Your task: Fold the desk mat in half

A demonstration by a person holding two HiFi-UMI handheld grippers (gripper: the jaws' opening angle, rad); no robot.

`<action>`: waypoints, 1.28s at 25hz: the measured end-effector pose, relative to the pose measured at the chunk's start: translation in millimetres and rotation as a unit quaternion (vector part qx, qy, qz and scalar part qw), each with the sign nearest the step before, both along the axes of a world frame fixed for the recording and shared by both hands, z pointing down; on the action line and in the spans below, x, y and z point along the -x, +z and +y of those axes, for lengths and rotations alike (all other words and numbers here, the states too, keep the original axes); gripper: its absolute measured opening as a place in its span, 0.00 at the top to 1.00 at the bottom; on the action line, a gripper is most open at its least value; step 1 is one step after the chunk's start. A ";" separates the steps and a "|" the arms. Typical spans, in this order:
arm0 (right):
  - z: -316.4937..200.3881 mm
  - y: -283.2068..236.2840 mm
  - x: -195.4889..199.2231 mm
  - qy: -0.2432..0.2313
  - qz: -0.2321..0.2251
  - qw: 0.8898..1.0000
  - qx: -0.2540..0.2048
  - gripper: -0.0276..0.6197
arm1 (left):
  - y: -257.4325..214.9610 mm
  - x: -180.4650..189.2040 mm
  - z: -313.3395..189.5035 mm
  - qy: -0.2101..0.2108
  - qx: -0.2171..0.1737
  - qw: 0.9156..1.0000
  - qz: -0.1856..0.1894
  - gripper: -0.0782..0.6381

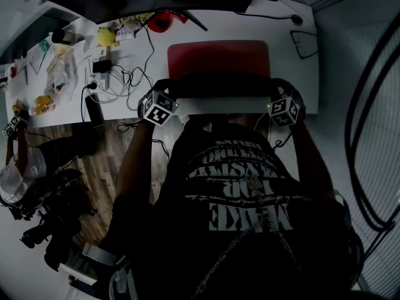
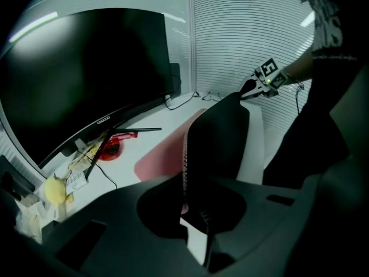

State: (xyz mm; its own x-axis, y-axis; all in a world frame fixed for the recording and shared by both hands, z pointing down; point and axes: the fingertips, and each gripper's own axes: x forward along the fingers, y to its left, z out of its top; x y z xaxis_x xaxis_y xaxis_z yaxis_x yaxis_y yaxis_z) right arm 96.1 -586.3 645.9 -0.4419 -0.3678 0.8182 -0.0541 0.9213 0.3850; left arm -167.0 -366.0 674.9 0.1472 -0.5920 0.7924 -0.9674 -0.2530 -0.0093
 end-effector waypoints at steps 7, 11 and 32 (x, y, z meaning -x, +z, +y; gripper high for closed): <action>-58.7 34.1 57.5 -0.009 0.028 1.000 -0.005 0.93 | 35.1 45.1 -49.5 -0.101 0.037 0.994 0.000 0.86; -80.8 52.4 74.4 -0.011 0.050 0.999 0.008 0.93 | 46.7 59.4 -65.6 -0.131 0.056 0.990 -0.011 0.86; -79.5 -190.5 127.4 0.038 -0.343 0.930 -0.129 0.88 | -142.2 113.2 -73.4 -0.275 -0.191 0.942 -0.017 0.68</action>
State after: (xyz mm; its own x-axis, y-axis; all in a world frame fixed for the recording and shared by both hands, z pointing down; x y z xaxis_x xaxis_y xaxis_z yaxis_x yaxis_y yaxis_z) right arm -31.3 -665.8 455.4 -0.7923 -0.5639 0.2328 -0.4292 0.7864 0.4442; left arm -280.2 -439.4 532.7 -0.2863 -0.8149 0.5040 -0.9490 0.3138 -0.0317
